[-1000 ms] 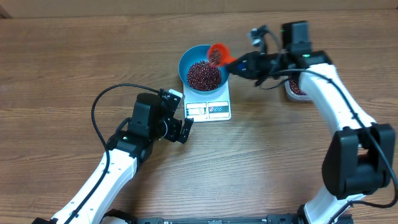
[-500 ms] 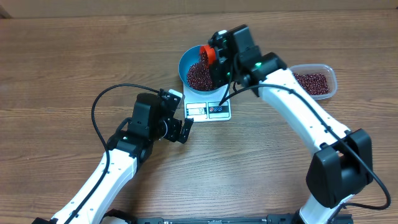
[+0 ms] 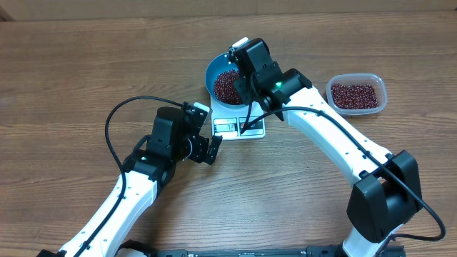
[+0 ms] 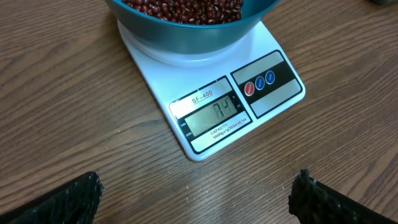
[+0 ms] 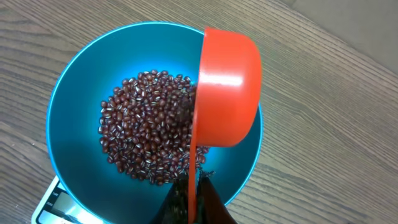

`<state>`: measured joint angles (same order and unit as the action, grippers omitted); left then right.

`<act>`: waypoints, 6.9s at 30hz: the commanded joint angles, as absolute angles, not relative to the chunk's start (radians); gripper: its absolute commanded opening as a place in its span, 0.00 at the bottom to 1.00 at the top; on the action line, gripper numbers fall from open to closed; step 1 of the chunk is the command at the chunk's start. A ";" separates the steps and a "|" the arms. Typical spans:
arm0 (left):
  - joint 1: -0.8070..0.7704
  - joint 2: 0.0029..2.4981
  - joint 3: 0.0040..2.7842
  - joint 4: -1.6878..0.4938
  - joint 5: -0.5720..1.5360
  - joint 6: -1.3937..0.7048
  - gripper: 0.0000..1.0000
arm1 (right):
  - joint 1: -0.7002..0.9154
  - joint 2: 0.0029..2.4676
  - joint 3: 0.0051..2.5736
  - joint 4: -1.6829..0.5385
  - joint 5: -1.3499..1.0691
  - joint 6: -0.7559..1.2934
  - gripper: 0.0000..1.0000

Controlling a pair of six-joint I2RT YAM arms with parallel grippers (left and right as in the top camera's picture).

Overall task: Scoop item into bowl and weigh 150g on scale
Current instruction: 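Tip the scoop into the blue bowl and return right to the tub, then lower the red scoop into the bean tub with the right gripper, then carry the filled scoop left over the blue bowl, then tip the scoop into the blue bowl and return right to the tub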

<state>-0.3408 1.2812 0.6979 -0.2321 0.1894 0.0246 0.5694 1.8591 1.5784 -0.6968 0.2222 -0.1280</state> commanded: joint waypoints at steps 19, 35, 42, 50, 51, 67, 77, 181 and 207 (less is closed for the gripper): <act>-0.343 1.288 0.694 -0.231 0.183 0.015 1.00 | 0.322 1.776 1.612 -0.673 -0.363 -0.075 0.04; -0.343 1.288 0.694 -0.231 0.183 0.015 1.00 | 0.194 1.619 1.613 -0.752 -0.350 -0.078 0.04; -0.343 1.288 0.694 -0.231 0.183 0.015 0.99 | -0.085 1.547 1.610 -1.019 -0.318 -0.167 0.04; -0.343 1.288 0.694 -0.231 0.183 0.015 1.00 | -0.256 1.626 1.494 -1.076 -0.235 -0.192 0.04; -0.343 1.288 0.694 -0.231 0.183 0.015 1.00 | -0.256 1.636 1.490 -1.076 -0.229 -0.192 0.04; -0.342 1.288 0.694 -0.231 0.183 0.015 1.00 | -0.256 1.863 1.484 -1.043 -0.210 -0.192 0.04; -0.343 1.288 0.694 -0.231 0.183 0.015 1.00 | -0.255 1.921 1.483 -0.984 -0.144 -0.188 0.04; -0.342 1.288 0.694 -0.234 0.183 0.015 1.00 | 0.327 1.887 1.703 -0.849 -0.279 -0.002 0.04; -0.342 1.288 0.694 -0.234 0.183 0.015 1.00 | 0.640 1.886 1.703 -0.805 0.434 -0.312 0.04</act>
